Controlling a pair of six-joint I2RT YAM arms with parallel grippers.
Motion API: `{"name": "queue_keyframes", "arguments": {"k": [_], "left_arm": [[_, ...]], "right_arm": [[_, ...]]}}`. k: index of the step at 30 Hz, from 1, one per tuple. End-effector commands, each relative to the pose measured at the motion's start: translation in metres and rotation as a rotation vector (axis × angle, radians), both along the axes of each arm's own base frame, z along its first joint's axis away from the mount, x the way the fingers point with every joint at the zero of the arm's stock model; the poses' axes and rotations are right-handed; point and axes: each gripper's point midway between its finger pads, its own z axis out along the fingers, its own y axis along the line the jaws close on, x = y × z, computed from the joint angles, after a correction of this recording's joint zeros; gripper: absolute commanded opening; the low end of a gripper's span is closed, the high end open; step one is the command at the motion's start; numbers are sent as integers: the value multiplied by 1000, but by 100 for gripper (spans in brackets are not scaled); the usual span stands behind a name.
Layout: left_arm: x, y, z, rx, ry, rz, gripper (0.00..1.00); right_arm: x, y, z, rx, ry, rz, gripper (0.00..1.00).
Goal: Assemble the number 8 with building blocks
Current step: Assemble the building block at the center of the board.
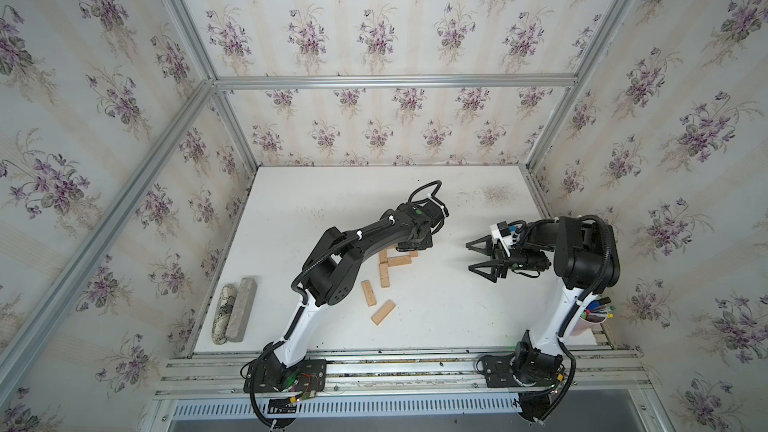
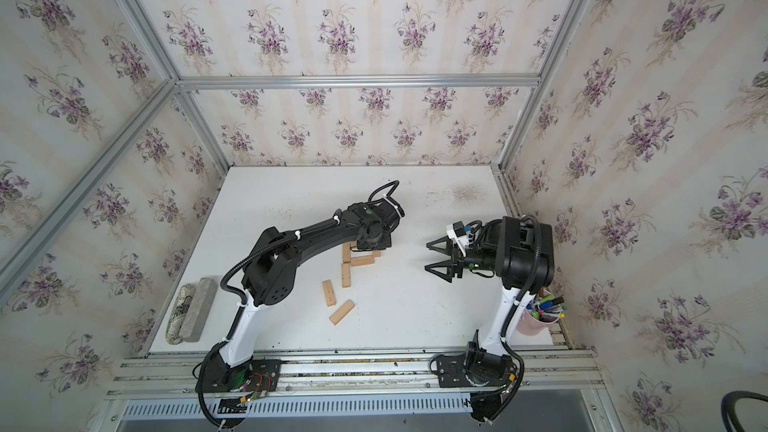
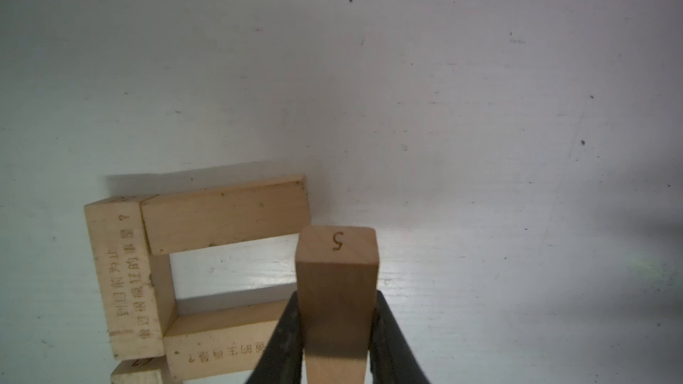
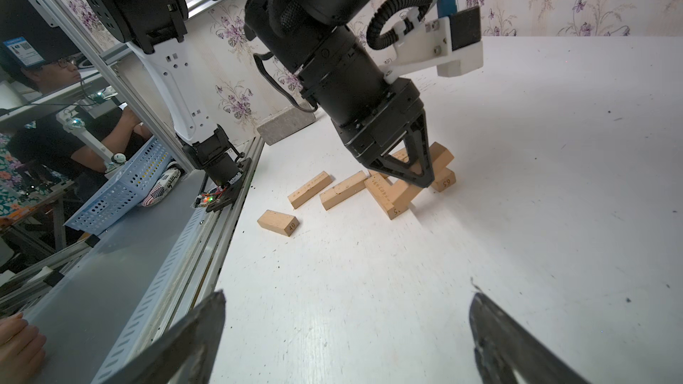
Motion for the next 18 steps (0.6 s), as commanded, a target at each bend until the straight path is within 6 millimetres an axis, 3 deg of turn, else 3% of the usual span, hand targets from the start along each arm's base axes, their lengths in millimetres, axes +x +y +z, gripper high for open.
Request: {"name": "queue_keyframes", "arguments": {"k": [1,18], "left_arm": [[5,-3,2,-28,-10,23,1],[0,-5,-18,-36,52,16,2]], "right_arm": [[4,0,7,-25,-377,5,100],[4,0,6,-25,-377,4,100]]}}
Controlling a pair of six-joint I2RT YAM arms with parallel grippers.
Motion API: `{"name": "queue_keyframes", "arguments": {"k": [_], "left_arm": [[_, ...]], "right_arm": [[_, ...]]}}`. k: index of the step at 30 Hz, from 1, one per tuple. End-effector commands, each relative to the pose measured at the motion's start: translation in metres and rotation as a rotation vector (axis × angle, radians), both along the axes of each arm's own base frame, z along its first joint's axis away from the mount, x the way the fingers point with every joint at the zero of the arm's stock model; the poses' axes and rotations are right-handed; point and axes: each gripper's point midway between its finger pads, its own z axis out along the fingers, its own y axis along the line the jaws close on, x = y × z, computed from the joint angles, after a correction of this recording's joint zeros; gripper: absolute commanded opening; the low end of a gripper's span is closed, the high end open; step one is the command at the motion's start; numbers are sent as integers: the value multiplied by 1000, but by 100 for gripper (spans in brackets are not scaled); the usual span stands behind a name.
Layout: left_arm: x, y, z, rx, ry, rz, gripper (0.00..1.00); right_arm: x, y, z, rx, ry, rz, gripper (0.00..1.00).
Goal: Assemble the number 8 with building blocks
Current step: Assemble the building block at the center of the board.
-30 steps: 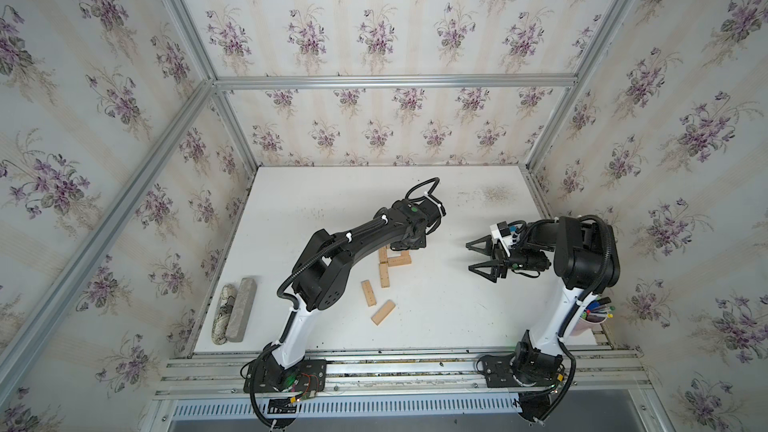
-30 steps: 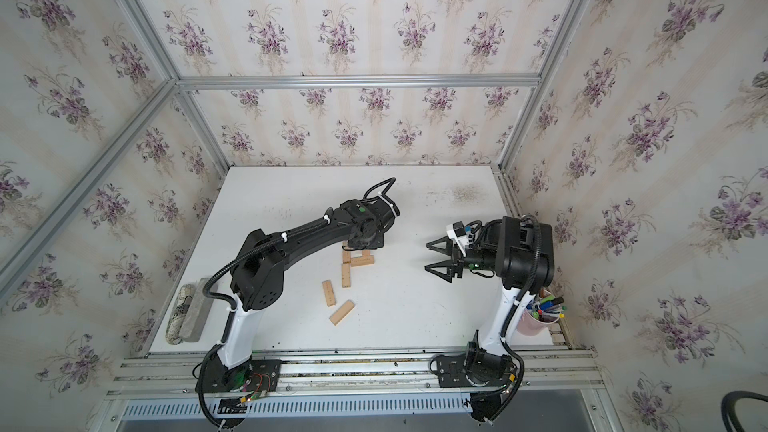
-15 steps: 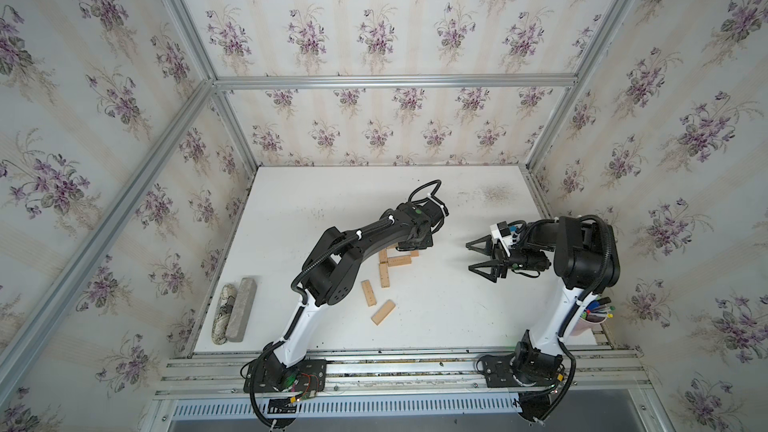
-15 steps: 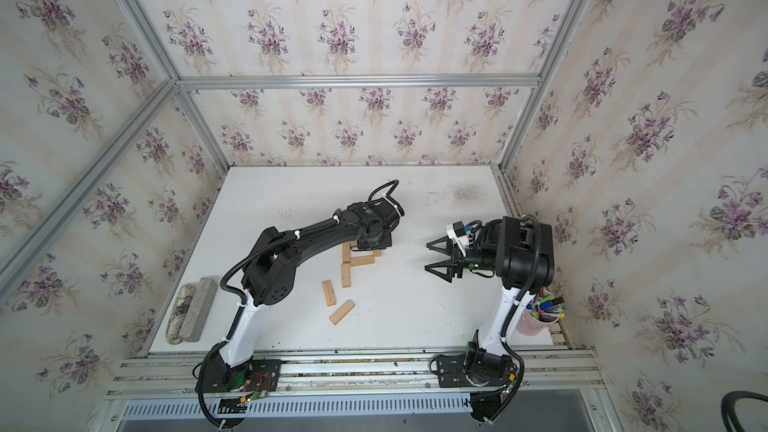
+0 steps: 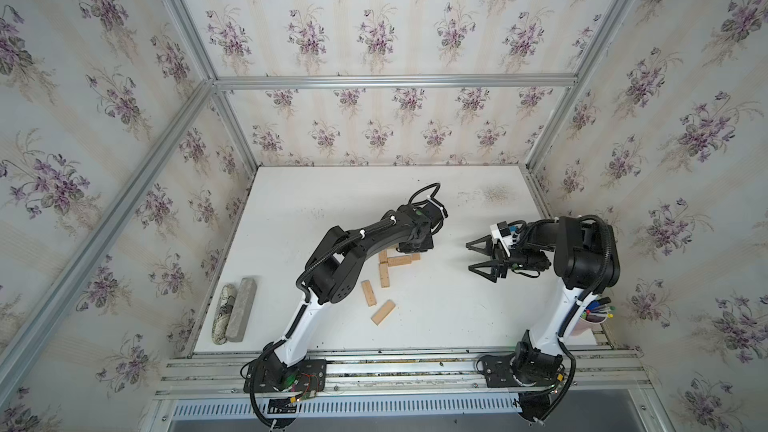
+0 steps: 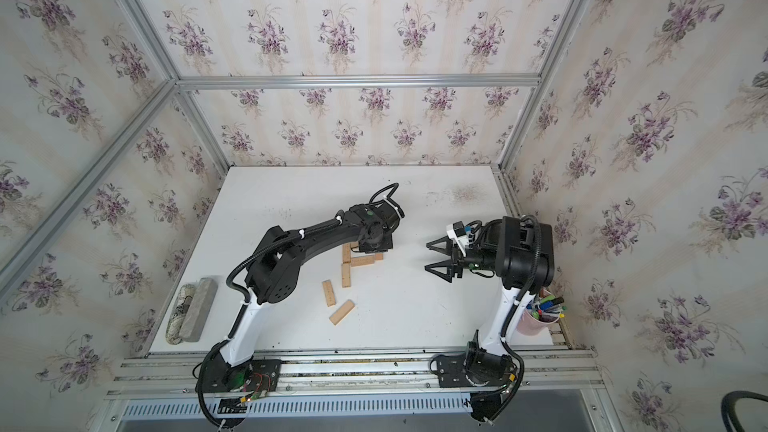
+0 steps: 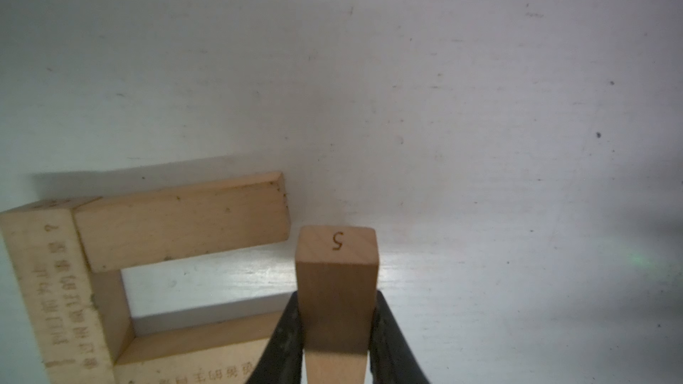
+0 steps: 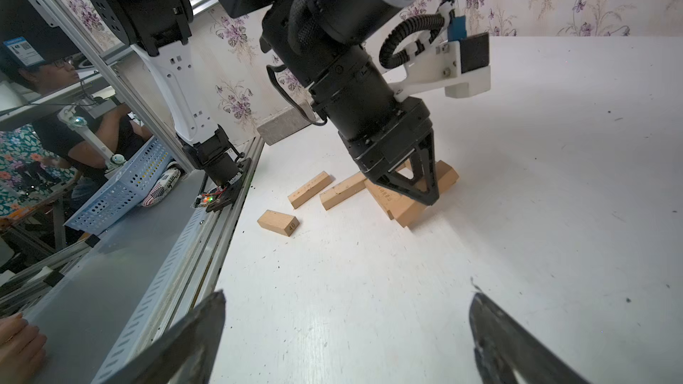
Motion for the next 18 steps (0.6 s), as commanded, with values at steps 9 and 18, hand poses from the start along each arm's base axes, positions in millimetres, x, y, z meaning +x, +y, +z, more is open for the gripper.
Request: {"name": "queue_keyframes", "arguments": {"k": [9,18], "left_arm": [[1,1,-8,-3,25,5,3],[-1,-1,-13,1,42,-6,4]], "right_arm": [[4,0,7,-25,-378,6,100],[4,0,7,-25,-378,4,100]]}}
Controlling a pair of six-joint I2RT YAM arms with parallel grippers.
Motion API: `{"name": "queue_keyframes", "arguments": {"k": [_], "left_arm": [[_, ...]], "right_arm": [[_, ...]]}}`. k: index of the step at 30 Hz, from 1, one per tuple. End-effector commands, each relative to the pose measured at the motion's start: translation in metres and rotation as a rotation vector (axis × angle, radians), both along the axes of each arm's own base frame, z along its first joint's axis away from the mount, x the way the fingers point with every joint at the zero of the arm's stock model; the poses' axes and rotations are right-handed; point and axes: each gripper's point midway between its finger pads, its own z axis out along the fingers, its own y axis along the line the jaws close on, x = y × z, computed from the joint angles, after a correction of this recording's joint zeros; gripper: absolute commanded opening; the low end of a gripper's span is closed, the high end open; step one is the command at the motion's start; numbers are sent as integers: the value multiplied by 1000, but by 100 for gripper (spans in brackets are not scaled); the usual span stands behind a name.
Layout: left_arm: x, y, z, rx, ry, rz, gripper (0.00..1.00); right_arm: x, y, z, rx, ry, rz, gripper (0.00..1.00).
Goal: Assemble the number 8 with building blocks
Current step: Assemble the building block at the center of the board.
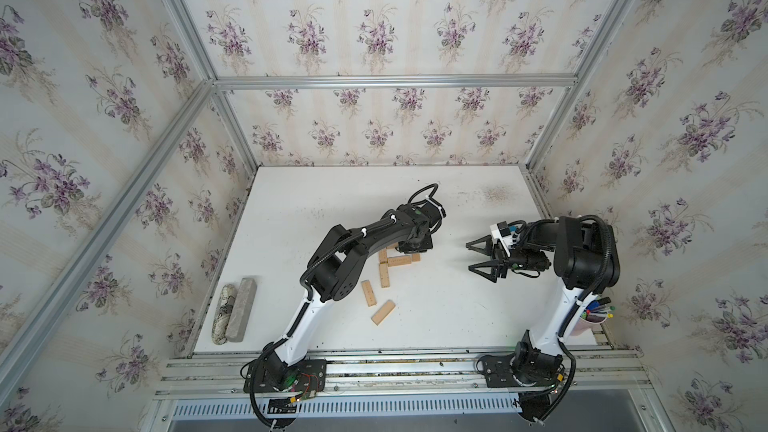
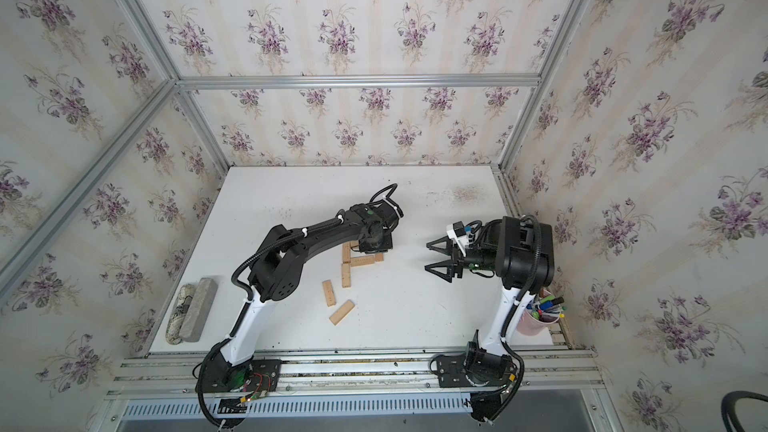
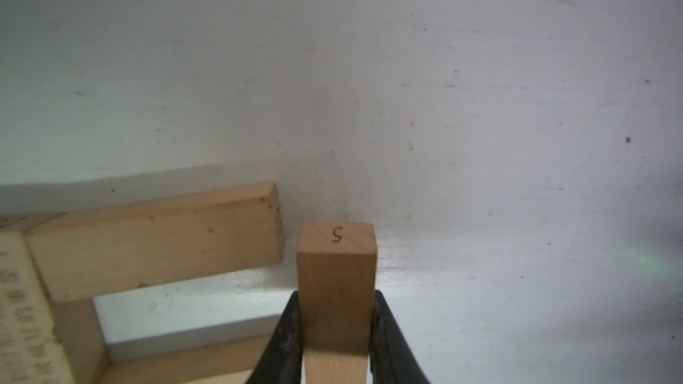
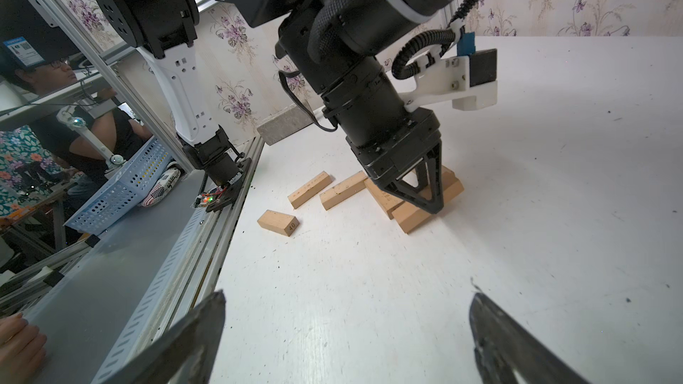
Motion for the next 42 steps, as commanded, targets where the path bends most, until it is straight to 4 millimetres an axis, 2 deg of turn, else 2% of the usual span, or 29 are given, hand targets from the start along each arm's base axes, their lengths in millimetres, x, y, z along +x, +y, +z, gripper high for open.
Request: {"name": "queue_keyframes", "arguments": {"k": [1,10,13,16,20,28,32,37,40,42], "left_arm": [[0,3,-1,18,2,1,4],[-2,8,-1,35,14,4,10],[-2,10,0,48,8,4,24],[-1,11,0,56,8,0,34],[-1,12,0,66,7,-6,38],[3,8,4,65,-1,-22,40],[4,6,15,65,-17,-46,42],[-3,12,40,113,-62,-115,44],[-15,33,62,194,-79,-162,49],[-29,54,73,240,-74,-149,53]], "right_arm": [[4,0,7,-24,-377,5,100],[4,0,6,-25,-378,5,100],[4,0,7,-25,-379,5,100],[4,0,7,-25,-380,5,100],[4,0,7,-25,-379,7,100],[4,0,7,-25,-378,4,100],[4,0,7,-25,-379,6,100],[4,0,7,-25,-379,4,100],[4,0,7,-25,-379,6,100],[4,0,6,-25,-378,6,100]]}}
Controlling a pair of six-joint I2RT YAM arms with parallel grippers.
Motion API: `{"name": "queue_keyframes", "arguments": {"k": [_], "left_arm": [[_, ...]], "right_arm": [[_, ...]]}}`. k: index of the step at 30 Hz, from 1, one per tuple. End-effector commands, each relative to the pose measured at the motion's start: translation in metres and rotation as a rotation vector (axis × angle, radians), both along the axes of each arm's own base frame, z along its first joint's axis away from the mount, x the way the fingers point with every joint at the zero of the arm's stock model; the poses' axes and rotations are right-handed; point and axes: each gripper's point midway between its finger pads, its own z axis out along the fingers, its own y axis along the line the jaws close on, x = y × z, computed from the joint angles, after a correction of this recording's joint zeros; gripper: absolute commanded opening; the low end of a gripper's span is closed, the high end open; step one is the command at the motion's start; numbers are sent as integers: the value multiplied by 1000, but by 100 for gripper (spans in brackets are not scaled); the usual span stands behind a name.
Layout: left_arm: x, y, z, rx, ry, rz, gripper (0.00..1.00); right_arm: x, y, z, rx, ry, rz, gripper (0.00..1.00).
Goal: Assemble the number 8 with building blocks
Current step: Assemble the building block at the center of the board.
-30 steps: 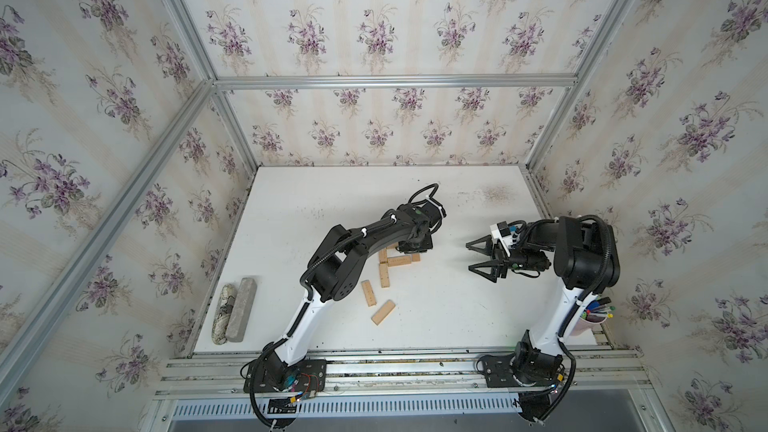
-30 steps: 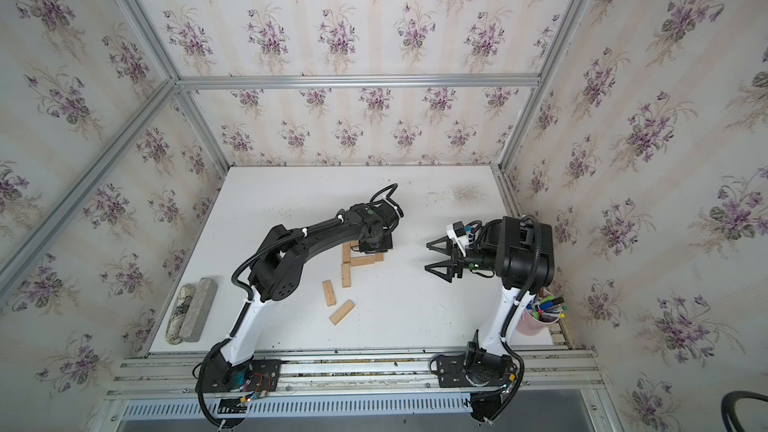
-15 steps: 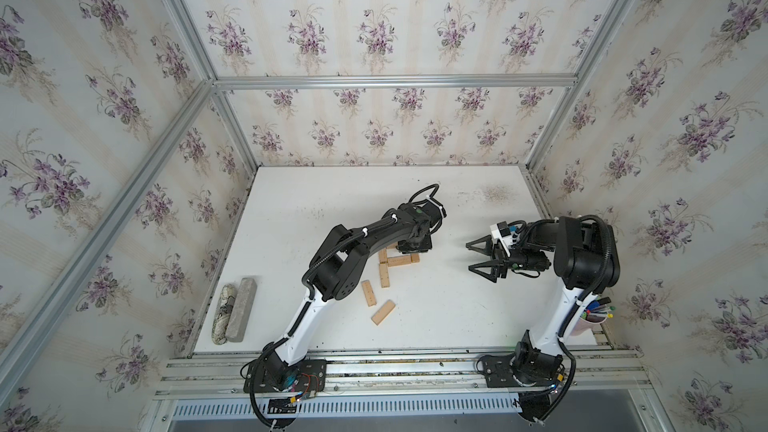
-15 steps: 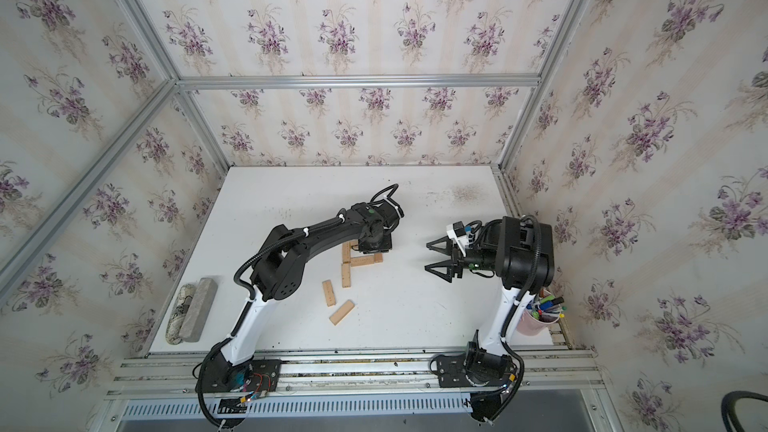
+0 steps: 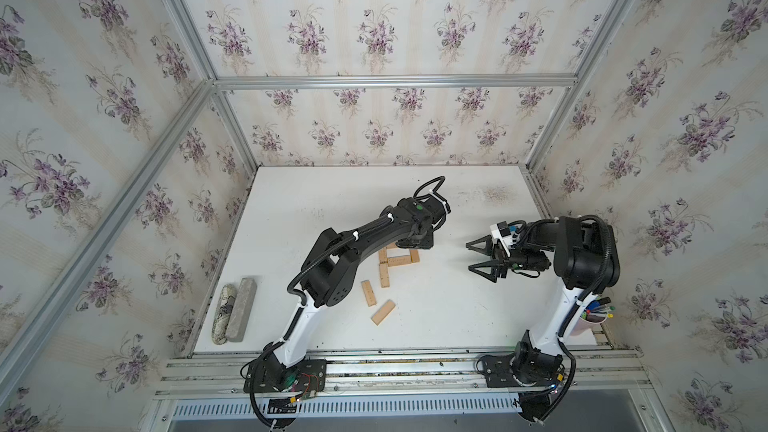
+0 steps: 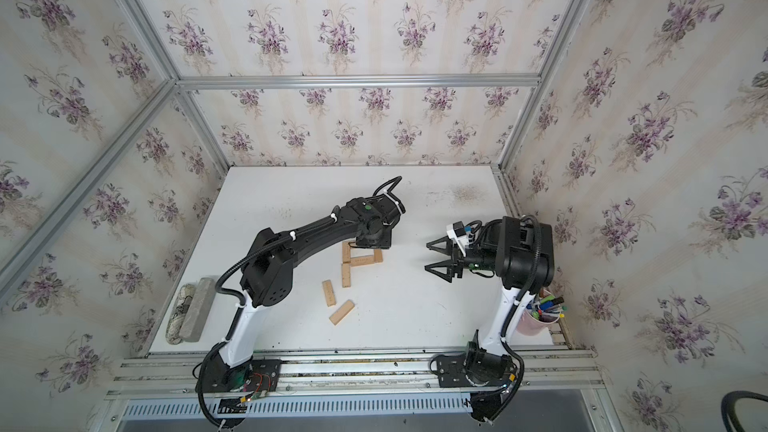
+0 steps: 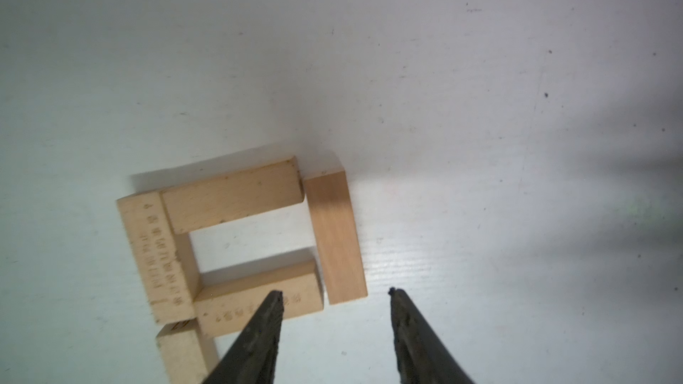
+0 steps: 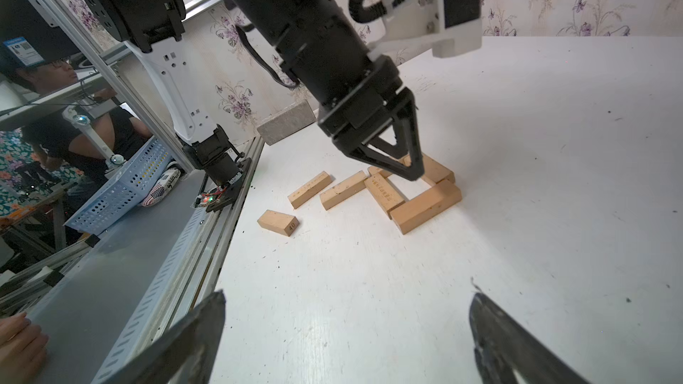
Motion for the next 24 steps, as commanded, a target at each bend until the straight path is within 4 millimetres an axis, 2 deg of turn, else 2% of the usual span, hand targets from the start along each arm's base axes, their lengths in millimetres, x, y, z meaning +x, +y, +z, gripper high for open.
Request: {"name": "queue_keyframes", "arguments": {"k": [1,4,9,13,15,19,24], "left_arm": [[-23,46,11,147,16,18,53],[-50,64,6,147,65,95,54],[-75,66,-4,176,66,143,53],[-101,75,5,172,43,161,54],[-120,82,4,182,63,108,54],[-154,83,-11,231,161,-130,54],[-168,78,-36,265,233,-321,54]], "right_arm": [[4,0,6,-26,-378,6,100],[4,0,6,-26,-380,8,100],[4,0,6,-26,-379,7,100],[4,0,6,-26,-378,6,100],[3,0,6,-25,-379,8,100],[4,0,6,-26,-378,7,100],[3,0,6,-26,-379,8,100]]}}
